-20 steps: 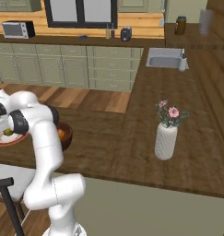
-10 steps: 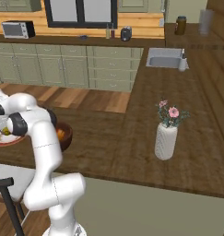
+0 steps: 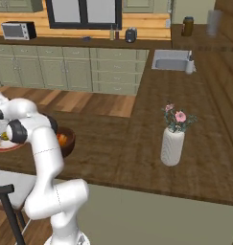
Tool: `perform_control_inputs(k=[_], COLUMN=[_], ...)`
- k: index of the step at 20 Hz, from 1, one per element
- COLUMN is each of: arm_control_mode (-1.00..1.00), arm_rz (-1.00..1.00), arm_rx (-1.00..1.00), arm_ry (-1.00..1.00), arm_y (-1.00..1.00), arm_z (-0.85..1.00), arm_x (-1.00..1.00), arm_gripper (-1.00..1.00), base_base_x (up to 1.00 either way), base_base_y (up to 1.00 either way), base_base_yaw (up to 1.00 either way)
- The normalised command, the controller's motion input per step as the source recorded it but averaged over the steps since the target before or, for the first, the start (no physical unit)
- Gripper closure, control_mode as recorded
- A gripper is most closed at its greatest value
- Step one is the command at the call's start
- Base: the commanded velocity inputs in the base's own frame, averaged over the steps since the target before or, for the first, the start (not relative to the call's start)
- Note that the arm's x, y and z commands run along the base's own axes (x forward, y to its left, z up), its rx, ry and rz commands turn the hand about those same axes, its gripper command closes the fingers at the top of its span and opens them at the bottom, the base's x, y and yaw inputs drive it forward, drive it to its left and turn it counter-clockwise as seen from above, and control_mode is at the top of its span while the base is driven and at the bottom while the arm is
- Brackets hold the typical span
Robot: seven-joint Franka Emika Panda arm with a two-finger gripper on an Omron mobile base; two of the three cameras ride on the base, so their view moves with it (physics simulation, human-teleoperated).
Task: Pick the chicken drumstick and lemon from their plates and place them in the bowl. Then put the bowl in the fridge.
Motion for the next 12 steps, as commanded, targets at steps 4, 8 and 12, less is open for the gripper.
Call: perform_control_inputs(k=[4,8,12], arm_control_mode=[-1.0,-1.0,-1.0], arm_rz=[0.06,0.14,0.12], arm_rx=[0.0,0.0,0.0], arm_ry=[-0.01,-0.08,-0.12], arm_y=[0.39,0.33,0.13], arm_z=[-0.2,-0.14,-0.07], arm_x=[-0.1,-0.04,-0.04], arm_gripper=[-1.0,-1.0,-1.0], base_base_x=[0.0,0.0,0.0], base_base_y=[0.0,0.0,0.0], base_base_yaw=[0.0,0.0,0.0])
